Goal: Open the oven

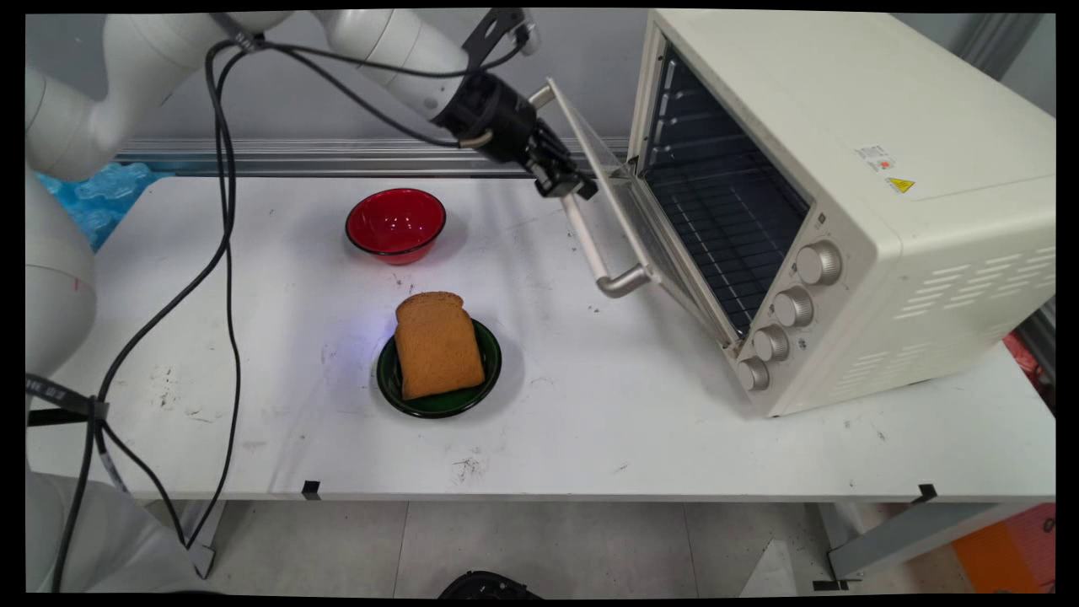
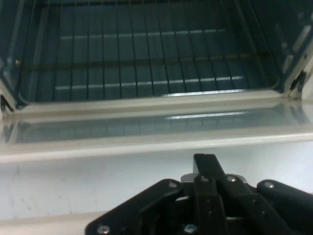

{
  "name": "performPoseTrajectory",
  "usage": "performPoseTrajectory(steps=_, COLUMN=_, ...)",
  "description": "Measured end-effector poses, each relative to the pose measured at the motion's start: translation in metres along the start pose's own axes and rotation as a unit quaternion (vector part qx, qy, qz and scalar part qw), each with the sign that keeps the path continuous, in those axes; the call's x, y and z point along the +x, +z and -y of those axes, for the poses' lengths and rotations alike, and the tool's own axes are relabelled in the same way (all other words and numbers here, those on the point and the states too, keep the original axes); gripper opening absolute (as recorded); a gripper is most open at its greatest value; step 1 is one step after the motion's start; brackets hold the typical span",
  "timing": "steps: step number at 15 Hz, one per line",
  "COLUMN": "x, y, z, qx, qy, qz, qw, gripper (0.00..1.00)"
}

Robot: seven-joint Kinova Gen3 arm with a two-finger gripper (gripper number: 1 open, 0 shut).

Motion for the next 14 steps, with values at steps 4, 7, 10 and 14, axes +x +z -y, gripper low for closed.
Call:
performPoseTrajectory(steps=4, x=-0.025, y=0.002, z=0.000, qx=0.005, qy=-0.002, qz=0.002, qw=1.0000, gripper=0.00)
performPoseTrajectory(steps=7, x=-0.043, y=0.004, z=0.001, qx=0.010, qy=-0.004, qz=0.003, qw=0.9999, gripper=0.00)
performPoseTrajectory(steps=10, x=-0.061, y=0.005, z=0.003, qx=0.015, qy=-0.005, qz=0.002, qw=0.9999, gripper=0.00)
performPoseTrajectory(steps=14, x=-0.084, y=0.008, z=0.006, qx=0.021, qy=-0.006, qz=0.001, qw=0.9998, gripper=0.00)
